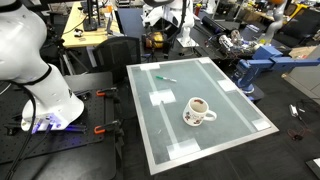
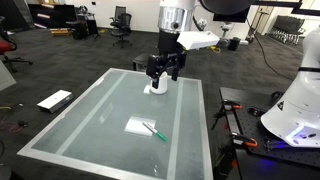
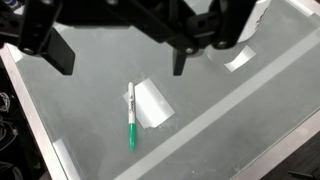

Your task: Put the green marker in the mug

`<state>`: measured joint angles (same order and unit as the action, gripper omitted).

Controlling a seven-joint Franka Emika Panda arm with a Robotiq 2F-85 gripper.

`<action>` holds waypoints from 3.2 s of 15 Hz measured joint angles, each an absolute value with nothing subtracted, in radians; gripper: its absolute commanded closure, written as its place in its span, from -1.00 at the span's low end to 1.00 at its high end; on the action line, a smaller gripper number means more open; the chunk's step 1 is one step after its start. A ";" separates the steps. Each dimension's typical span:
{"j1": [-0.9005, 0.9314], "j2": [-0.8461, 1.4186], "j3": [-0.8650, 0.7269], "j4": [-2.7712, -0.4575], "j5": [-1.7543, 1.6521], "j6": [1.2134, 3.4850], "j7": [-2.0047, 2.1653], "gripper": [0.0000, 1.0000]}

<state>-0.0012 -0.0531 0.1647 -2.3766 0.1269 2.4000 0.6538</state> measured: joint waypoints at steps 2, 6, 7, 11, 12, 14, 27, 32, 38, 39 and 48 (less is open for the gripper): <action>0.010 0.012 0.159 -2.349 0.123 2.402 0.652 -1.00; 0.037 0.122 0.154 -2.291 0.101 2.401 0.652 -1.00; 0.038 0.133 0.154 -2.283 0.100 2.401 0.652 -1.00; 0.038 0.137 0.151 -2.274 0.099 2.401 0.652 -1.00; 0.041 0.138 0.148 -2.274 0.099 2.401 0.652 -1.00; 0.055 0.149 0.132 -2.274 0.099 2.401 0.655 -1.00; 0.135 0.414 0.046 -2.129 0.090 2.484 0.656 -1.00; 0.179 0.498 0.024 -2.065 0.089 2.484 0.656 -1.00; 0.206 0.555 0.006 -2.031 0.090 2.484 0.669 -0.75; 0.206 0.560 0.005 -2.030 0.090 2.484 0.674 -0.47; 0.206 0.571 0.005 -2.030 0.101 2.484 0.674 0.92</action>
